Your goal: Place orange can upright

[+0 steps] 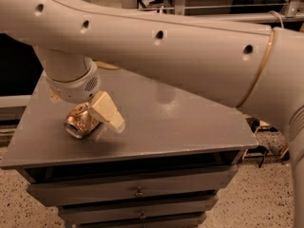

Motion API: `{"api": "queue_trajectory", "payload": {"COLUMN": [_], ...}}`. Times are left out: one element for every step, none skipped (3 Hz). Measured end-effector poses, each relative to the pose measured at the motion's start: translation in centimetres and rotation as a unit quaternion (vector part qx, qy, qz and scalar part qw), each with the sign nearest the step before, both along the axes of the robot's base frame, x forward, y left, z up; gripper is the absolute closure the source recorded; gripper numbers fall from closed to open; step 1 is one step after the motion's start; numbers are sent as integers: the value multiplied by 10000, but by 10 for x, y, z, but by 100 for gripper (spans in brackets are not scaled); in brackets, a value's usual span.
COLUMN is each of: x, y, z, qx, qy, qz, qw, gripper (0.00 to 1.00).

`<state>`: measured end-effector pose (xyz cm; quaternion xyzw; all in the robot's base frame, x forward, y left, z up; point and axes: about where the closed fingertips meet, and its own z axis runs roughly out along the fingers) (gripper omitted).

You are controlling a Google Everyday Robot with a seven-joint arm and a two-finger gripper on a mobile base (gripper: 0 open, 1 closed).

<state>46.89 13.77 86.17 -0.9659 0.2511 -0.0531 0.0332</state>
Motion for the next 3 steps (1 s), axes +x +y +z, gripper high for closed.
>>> {"api": "queue_trajectory", "payload": {"x": [0, 0, -1], "y": [6, 10, 14], "z": [-5, -9, -13], "qx": [-46, -73, -102], "qy": [5, -3, 9], "qz": [-30, -64, -116], "qw": [10000, 10000, 9999], "gripper": [0, 0, 0]}}
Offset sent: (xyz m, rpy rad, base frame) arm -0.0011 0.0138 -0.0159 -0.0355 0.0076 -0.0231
